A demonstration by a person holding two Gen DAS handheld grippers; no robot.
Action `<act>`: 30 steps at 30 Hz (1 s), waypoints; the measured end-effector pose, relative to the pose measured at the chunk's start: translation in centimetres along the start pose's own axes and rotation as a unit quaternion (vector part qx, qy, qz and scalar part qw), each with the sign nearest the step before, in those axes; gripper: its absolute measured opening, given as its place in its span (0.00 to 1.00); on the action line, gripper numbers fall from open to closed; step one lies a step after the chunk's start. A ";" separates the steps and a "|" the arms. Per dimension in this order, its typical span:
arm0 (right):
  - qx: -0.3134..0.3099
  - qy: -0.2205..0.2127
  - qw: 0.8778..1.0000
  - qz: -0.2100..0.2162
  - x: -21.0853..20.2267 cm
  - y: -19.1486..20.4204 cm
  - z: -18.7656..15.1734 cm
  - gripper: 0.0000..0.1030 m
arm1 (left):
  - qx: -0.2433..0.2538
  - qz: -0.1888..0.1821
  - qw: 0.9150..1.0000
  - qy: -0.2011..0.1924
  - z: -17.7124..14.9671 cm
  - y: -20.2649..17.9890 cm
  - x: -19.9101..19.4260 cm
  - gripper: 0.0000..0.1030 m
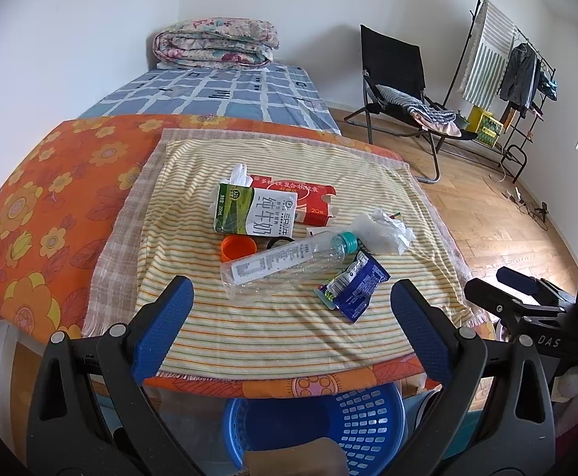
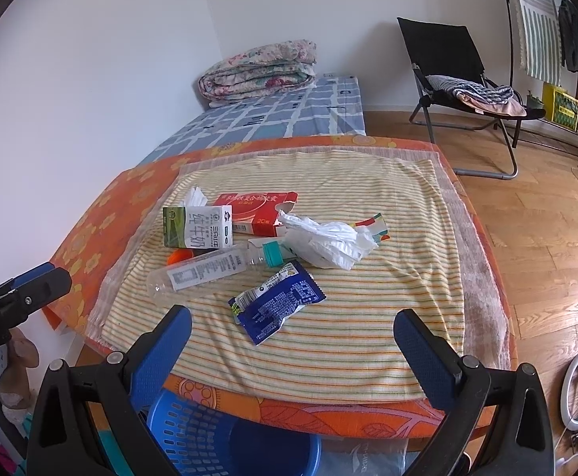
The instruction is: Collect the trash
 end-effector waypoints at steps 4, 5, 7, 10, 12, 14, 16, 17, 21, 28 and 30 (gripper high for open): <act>0.001 0.000 1.000 0.001 0.0 0.0 0.0 1.00 | 0.001 0.000 1.000 0.000 0.0 0.0 0.1 0.98; 0.000 0.000 1.000 0.000 0.0 0.0 0.0 1.00 | 0.000 0.000 1.000 0.000 0.0 0.0 -0.1 0.98; 0.001 0.001 1.000 0.000 0.0 0.0 -0.1 1.00 | 0.000 0.000 1.000 0.000 0.0 0.0 0.0 0.98; 0.002 0.002 1.000 0.000 0.1 0.0 -0.2 1.00 | 0.000 0.000 1.000 0.000 0.0 0.0 0.0 0.98; 0.001 0.001 1.000 0.001 0.1 0.0 -0.1 1.00 | 0.000 0.000 1.000 0.000 0.0 0.0 -0.1 0.98; 0.001 0.002 1.000 0.000 0.1 0.0 -0.1 1.00 | 0.001 0.000 1.000 0.000 0.0 0.0 -0.1 0.98; 0.003 0.003 1.000 0.000 0.2 0.1 -0.2 1.00 | 0.000 0.000 1.000 0.000 0.0 0.0 0.0 0.98; 0.003 0.003 1.000 0.001 0.2 0.1 -0.2 1.00 | 0.000 0.000 1.000 0.000 0.0 0.0 0.0 0.98; 0.004 0.004 1.000 0.001 0.3 0.1 -0.4 1.00 | 0.000 0.000 1.000 -0.001 -0.1 0.0 0.0 0.98; 0.004 0.004 1.000 0.002 0.3 0.0 -0.4 1.00 | 0.001 0.000 1.000 0.000 -0.1 0.0 0.0 0.98; 0.004 0.004 1.000 0.002 0.3 -0.1 -0.4 1.00 | 0.000 0.000 1.000 0.000 -0.1 0.0 0.0 0.98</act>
Point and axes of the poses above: each gripper's, at about its wrist camera, not at the fingertips, and x roughly the way its jaws point, y to its left, z to its top, the point moved 4 cm from there along x, roughly the way its jaws point, and after that the axes turned 4 degrees about z, right-handed, at the moved point
